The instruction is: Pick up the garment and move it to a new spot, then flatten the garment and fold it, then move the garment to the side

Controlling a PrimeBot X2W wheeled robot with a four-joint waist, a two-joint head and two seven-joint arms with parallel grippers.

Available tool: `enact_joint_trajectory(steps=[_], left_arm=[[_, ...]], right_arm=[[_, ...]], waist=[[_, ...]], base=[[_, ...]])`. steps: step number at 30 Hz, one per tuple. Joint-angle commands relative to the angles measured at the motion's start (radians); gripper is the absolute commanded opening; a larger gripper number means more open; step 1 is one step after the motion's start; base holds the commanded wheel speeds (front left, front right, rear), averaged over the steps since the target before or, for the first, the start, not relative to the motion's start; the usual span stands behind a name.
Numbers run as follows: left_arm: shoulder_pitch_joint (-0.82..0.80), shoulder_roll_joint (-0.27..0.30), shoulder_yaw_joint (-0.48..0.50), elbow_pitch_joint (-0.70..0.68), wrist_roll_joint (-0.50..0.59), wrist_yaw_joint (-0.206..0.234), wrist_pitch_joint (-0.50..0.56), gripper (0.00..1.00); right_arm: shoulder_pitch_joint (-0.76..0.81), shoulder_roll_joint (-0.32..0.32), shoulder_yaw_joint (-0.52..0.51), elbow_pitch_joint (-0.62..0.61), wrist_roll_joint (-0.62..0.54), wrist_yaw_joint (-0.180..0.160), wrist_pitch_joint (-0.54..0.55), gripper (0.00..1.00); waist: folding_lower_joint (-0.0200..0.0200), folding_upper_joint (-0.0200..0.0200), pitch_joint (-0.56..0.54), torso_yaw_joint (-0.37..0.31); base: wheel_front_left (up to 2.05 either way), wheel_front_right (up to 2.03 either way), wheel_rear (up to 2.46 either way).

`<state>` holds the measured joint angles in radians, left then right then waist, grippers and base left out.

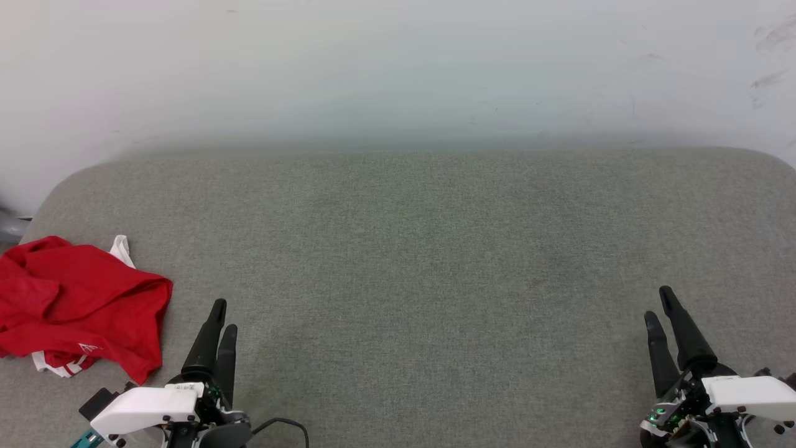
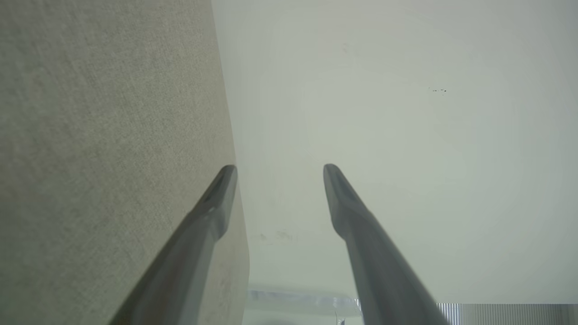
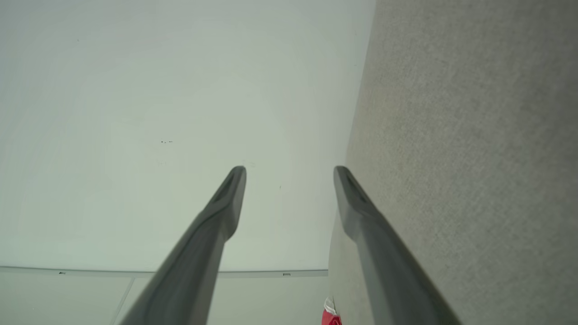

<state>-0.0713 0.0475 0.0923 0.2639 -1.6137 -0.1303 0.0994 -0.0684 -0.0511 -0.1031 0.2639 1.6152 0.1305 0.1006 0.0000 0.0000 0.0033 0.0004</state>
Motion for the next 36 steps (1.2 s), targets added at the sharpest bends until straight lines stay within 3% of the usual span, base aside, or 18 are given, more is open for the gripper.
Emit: enact_joint_trajectory(steps=[1, 12, 19, 36], left_arm=[[-0.02, 0.001, -0.017, -0.034, -0.003, 0.0, -0.014, 1.0], [-0.012, 0.002, -0.072, -0.109, 0.0, 0.0, -0.062, 1.0], [-0.006, 0.002, -0.093, -0.156, 0.061, 0.0, -0.095, 1.0], [0.008, 0.002, -0.09, -0.196, 0.497, 0.0, -0.16, 1.0]], right_arm=[[-0.01, 0.0, 0.01, -0.034, -0.008, 0.0, -0.012, 1.0], [0.007, -0.002, 0.038, -0.102, -0.027, 0.0, -0.061, 1.0], [0.021, -0.016, 0.048, -0.142, -0.084, 0.0, -0.095, 1.0], [0.038, -0.026, 0.034, -0.214, -0.644, 0.0, -0.157, 1.0]], waist=[[0.0, 0.0, 0.0, 0.001], [0.0, 0.0, -0.002, 0.004], [0.0, 0.0, -0.003, 0.005], [0.0, 0.0, -0.005, 0.005]], base=[[0.0, 0.0, 0.0], [0.0, 0.0, 0.0], [0.0, 0.0, 0.0], [0.0, 0.0, 0.0]])
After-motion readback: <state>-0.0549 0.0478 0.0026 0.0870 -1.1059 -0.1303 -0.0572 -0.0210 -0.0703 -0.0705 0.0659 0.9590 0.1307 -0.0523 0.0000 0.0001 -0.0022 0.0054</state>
